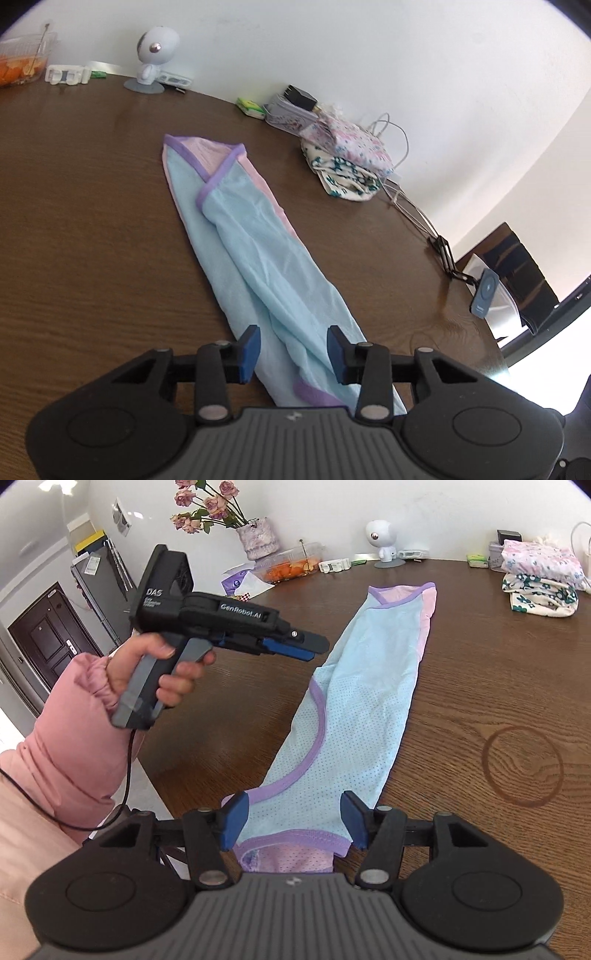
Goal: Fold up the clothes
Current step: 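Open both tools and release the narrow folded garment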
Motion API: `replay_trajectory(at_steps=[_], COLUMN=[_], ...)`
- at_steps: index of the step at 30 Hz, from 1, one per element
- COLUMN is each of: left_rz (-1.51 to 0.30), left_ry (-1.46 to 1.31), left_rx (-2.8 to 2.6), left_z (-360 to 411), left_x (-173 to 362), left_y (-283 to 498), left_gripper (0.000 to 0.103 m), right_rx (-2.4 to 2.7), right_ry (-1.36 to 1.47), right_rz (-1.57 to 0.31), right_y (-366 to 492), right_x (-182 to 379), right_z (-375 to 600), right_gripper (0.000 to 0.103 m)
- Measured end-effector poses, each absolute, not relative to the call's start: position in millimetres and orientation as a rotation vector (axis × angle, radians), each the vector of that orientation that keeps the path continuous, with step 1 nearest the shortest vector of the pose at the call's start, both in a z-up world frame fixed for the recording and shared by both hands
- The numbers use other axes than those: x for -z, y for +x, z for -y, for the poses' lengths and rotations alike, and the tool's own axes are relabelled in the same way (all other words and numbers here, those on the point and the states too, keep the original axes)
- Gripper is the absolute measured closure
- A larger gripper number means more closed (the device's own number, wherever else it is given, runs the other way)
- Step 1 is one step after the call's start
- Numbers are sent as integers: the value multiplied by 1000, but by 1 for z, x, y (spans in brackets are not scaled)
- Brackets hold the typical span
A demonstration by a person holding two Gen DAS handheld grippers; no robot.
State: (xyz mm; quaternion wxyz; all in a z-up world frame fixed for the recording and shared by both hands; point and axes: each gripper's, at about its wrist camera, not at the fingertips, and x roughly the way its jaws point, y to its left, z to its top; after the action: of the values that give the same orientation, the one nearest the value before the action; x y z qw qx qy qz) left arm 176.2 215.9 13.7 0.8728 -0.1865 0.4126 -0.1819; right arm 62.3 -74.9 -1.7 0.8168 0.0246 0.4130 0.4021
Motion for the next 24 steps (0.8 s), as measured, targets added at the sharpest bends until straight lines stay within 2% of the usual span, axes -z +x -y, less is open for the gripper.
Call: replay_trajectory(at_steps=[5, 7, 8, 12, 17, 24], left_rz=[-890, -885, -880, -857, -821, -856], left_ry=[-343, -339, -337, -329, -316, -354], left_rx=[341, 341, 343, 347, 312, 291], left_z=[-204, -203, -202, -200, -206, -211], left_x=[-4, -4, -4, -7, -17, -3], left_y=[173, 171, 170, 164, 149, 150], left_gripper=[73, 84, 98, 101, 102, 100], right_rx=[-891, -902, -907, -902, -906, -916], right_ry=[66, 75, 80, 90, 101, 107], right_rz=[-873, -868, -865, -859, -863, -885], right_y=[58, 56, 56, 55, 58, 57], right_x=[8, 9, 9, 10, 13, 20], right_z=[70, 69, 68, 70, 71, 70], right_gripper=[47, 47, 47, 47, 47, 47])
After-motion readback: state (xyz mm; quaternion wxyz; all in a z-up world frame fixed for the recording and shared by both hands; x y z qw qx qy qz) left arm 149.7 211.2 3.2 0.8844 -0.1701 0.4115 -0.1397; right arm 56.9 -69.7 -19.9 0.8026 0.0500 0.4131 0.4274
